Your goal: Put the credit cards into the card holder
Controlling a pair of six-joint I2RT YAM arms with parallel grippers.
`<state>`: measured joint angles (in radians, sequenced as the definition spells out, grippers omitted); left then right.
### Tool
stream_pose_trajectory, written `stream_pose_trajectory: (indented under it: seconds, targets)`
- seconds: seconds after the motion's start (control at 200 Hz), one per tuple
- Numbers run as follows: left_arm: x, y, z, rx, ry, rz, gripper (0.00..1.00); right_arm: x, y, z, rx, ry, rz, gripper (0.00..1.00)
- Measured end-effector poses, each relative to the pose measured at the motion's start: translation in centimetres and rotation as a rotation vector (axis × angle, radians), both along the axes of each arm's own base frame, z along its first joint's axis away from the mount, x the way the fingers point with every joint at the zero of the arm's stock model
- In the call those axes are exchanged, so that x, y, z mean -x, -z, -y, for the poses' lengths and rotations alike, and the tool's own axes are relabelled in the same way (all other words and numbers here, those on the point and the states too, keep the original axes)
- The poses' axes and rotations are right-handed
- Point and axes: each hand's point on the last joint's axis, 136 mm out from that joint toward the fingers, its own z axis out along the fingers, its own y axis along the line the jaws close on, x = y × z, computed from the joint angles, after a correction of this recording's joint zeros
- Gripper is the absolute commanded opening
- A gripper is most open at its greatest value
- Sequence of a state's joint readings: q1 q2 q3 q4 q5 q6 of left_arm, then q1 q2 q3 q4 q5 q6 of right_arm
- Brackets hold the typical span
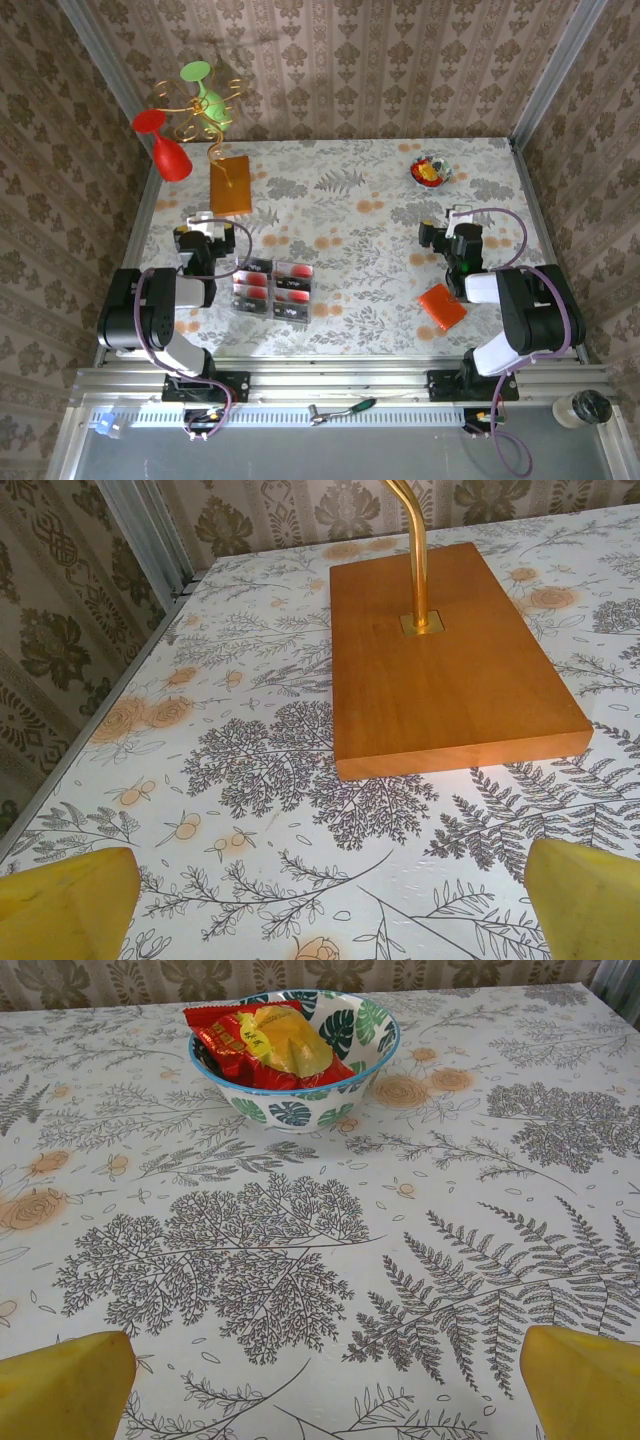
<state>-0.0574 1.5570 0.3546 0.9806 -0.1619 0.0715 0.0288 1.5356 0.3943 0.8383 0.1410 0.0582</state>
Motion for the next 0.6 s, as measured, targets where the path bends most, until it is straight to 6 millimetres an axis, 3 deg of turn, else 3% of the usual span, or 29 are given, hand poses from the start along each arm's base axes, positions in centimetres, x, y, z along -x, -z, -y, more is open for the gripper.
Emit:
stream_pose_trajectory:
  seconds: [0.6]
  targets:
    - [0.02, 0.24, -0.39, 0.01, -0.008, -0.011, 1.0, 0.0, 0.0, 0.02, 0.003, -0.001, 0.0, 1.0]
